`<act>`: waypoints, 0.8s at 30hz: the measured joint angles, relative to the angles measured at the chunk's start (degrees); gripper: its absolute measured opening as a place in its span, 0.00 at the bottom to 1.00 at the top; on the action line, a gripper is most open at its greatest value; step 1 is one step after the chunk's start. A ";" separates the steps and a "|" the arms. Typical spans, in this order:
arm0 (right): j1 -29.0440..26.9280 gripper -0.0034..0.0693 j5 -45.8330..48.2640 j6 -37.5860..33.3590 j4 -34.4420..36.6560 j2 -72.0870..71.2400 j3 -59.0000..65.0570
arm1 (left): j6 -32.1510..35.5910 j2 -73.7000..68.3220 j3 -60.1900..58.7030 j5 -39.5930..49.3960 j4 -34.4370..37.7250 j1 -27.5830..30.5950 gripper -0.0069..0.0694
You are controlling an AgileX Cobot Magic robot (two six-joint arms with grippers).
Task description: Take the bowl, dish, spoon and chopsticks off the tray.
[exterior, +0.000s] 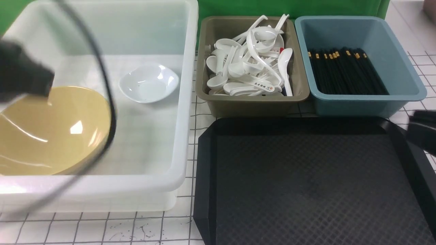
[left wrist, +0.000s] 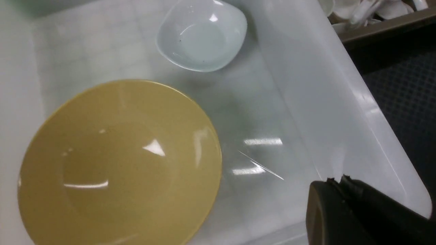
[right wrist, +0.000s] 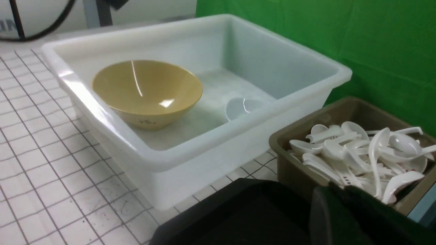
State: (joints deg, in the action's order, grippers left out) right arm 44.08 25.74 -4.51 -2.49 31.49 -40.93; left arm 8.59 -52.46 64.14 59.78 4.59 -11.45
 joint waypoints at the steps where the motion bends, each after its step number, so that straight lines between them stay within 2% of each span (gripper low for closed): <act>1: 0.00 0.15 -0.46 0.51 0.00 -1.57 0.98 | 0.00 4.15 -3.71 -1.31 0.31 0.00 0.08; 6: 0.00 0.16 -2.37 1.67 0.00 -4.72 2.36 | -0.41 21.25 -20.15 -7.29 -0.13 0.00 0.08; 11: 0.00 0.17 -2.71 1.72 0.00 -4.78 2.41 | -3.06 32.15 -30.74 -14.41 -1.41 0.00 0.08; 16: 0.00 0.18 -2.25 1.72 0.00 -4.78 2.41 | -3.41 35.83 -34.16 -19.88 -2.70 0.00 0.08; 24: 0.00 0.18 -2.25 1.78 0.02 -4.78 2.41 | -3.94 36.17 -34.45 -20.95 -2.77 0.00 0.08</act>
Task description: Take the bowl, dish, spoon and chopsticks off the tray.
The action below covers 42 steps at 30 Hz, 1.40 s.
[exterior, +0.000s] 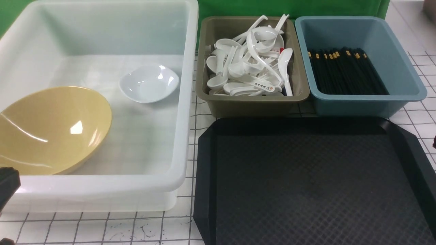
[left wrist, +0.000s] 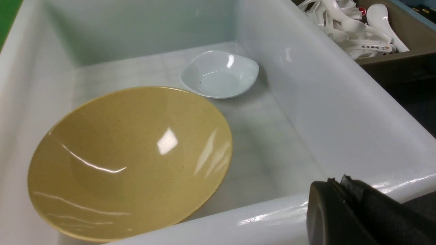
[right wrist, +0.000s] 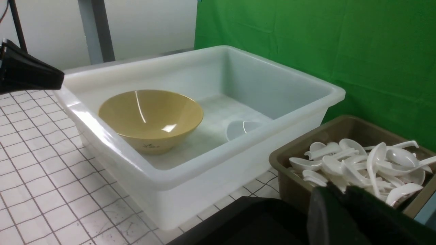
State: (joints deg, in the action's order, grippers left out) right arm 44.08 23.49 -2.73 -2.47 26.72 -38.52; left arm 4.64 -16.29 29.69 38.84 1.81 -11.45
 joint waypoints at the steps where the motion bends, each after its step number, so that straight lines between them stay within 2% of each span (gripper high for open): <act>1: 0.00 0.18 0.05 0.00 0.00 0.00 0.00 | 0.00 0.00 0.00 0.00 0.00 0.00 0.08; 14: -1.45 0.18 -1.69 -0.34 -1.10 -2.82 4.17 | -0.02 0.00 0.00 0.00 0.00 0.00 0.08; 17: -7.99 0.11 -3.21 -0.57 -2.41 -8.13 9.05 | -0.02 0.00 0.00 0.00 0.00 0.00 0.08; 21: -18.05 0.09 -4.95 0.19 -3.43 -14.07 16.55 | -0.06 0.00 0.00 0.00 0.00 0.00 0.08; 24: -31.32 0.10 -7.20 3.13 -3.67 -20.94 26.09 | -0.06 0.00 0.00 0.00 0.00 0.00 0.08; 27: -39.21 0.10 -7.57 4.74 -3.77 -26.03 32.78 | -0.06 0.00 0.00 0.00 0.00 0.00 0.08; 32: -45.20 0.09 -7.22 8.50 -3.82 -27.34 39.25 | -0.06 0.00 -0.16 -0.02 0.00 0.00 0.08; 42: -45.67 0.09 -4.95 9.00 -3.88 -27.38 40.01 | -0.13 0.06 -0.16 -0.02 -0.05 0.00 0.08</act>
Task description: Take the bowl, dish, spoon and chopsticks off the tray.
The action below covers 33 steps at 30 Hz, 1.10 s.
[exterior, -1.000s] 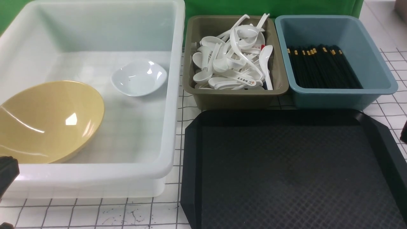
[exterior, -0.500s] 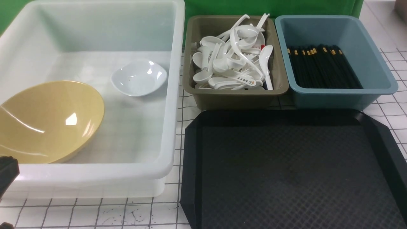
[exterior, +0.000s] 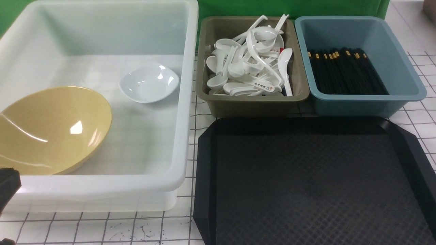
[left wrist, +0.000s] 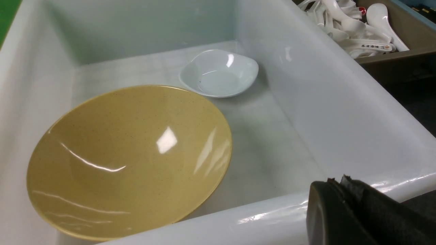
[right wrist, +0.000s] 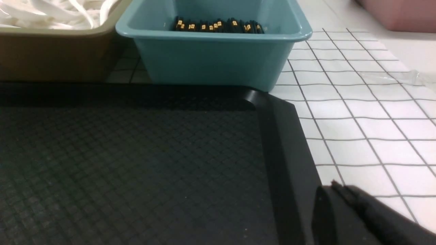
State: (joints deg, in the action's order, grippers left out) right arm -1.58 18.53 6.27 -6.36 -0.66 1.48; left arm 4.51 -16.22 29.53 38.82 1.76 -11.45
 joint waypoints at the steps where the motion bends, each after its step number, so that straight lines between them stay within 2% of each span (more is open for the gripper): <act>1: 0.00 0.09 -0.01 0.00 0.00 0.00 0.00 | 0.00 0.00 0.00 0.00 0.00 0.00 0.08; 20: -0.04 0.10 -0.01 0.00 0.00 0.00 0.00 | 0.00 0.00 0.00 0.00 0.00 0.00 0.08; 27: -0.04 0.11 -0.01 0.00 0.00 0.00 0.00 | 0.00 0.27 -3.90 -1.90 1.52 0.00 0.08; 29: -0.04 0.11 -0.01 0.00 0.00 0.00 0.00 | -0.12 2.29 -8.40 -9.00 2.10 0.57 0.08; 33: -0.04 0.12 -0.01 0.00 0.00 0.00 0.00 | -1.69 7.94 -18.54 -25.99 3.34 5.37 0.08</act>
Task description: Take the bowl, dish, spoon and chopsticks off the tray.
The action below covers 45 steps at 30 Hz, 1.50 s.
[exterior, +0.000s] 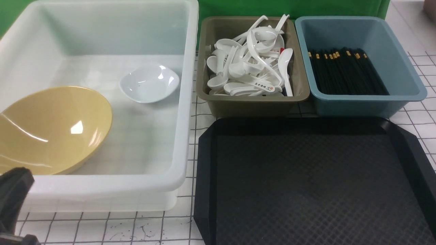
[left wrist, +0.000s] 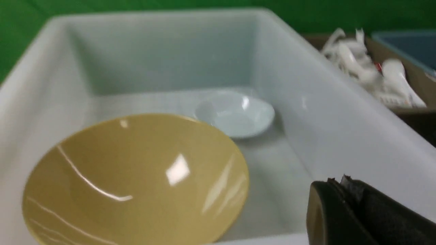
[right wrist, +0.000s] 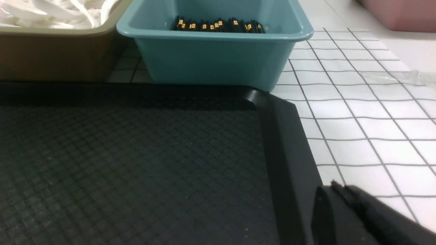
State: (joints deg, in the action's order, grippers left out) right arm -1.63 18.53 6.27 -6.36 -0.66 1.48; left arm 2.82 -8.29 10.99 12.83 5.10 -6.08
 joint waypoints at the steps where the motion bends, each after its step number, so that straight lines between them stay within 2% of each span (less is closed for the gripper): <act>1: 0.00 0.12 0.00 0.00 0.00 0.00 0.00 | -0.41 1.56 -2.52 -3.19 0.07 1.68 0.08; 5: 0.00 0.12 0.00 0.00 0.00 0.00 0.00 | -3.37 6.65 -9.78 -8.01 0.34 6.49 0.08; 9: 0.00 0.12 0.02 0.00 0.00 0.00 0.00 | -4.81 8.79 -12.41 -5.18 -0.03 7.88 0.08; 14: 0.00 0.13 0.06 0.00 0.00 0.00 0.00 | -4.41 9.03 -12.49 4.44 -0.67 7.95 0.08; 45: 0.00 0.18 0.06 0.00 0.00 0.00 0.00 | -3.39 9.03 -12.49 5.22 -0.62 7.95 0.07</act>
State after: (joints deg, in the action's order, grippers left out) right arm -1.63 18.59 6.27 -6.36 -0.66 1.48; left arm -0.57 0.74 -1.50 18.05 4.48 1.87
